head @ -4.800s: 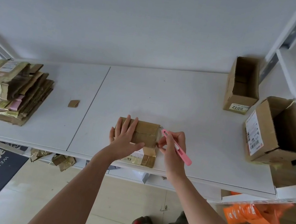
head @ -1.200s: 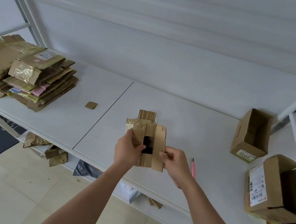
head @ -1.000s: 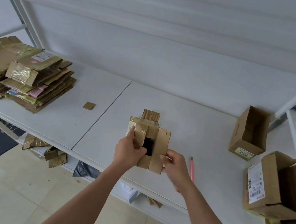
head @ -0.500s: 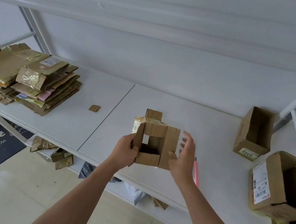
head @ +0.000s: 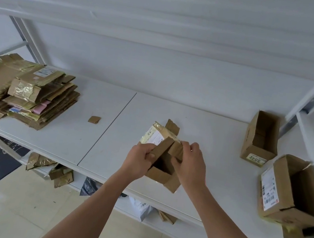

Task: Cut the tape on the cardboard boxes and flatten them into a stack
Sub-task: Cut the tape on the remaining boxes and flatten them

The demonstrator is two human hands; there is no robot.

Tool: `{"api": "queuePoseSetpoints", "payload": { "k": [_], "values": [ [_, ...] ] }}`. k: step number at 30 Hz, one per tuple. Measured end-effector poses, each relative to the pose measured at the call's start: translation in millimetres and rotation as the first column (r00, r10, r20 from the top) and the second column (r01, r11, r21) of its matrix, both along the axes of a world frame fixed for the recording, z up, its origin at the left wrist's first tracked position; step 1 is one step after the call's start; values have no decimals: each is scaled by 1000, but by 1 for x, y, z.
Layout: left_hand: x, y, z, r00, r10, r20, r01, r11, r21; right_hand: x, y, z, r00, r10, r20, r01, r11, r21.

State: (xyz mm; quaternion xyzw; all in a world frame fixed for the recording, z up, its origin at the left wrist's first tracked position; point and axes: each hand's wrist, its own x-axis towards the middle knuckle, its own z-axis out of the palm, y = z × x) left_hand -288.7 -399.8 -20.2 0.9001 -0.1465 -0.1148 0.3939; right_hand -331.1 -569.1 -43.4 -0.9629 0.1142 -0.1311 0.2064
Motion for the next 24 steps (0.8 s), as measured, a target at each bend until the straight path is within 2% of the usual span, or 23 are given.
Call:
{"api": "queuePoseSetpoints", "payload": {
  "k": [2,4,6,8,14,16,18,20,22,24],
  "values": [
    [2,-1,1,995,95,11,-95,995,-42,0,-8,-1,997,74,29,-75,996,50],
    [4,-1,2,971,234,43,-231,971,-68,-2,-19,3,995,96,28,-100,964,248],
    [3,-1,-1,937,339,88,-336,941,-48,-6,-26,3,989,117,-85,-57,854,517],
    [0,-3,-6,913,404,61,-404,915,-20,-11,-26,1,981,114,-156,13,769,639],
    [-13,-7,-9,830,518,-204,-545,832,-106,-18,-21,-6,984,80,-161,45,756,653],
    [-13,-4,-11,839,469,-277,-521,838,-159,-18,-22,-6,988,75,-133,30,759,650],
    [-11,7,-12,862,376,-341,-476,832,-284,-17,-25,-4,995,70,-72,-2,732,682],
    [-8,23,-11,847,251,-469,-474,757,-450,-17,-32,-7,993,113,-24,-66,722,689],
    [-5,38,-12,789,147,-596,-531,650,-543,-19,-38,-14,976,212,-51,-147,813,564],
    [-5,51,-18,689,91,-719,-634,557,-536,-23,-37,-17,920,324,-219,-232,903,361]
  ]
}}
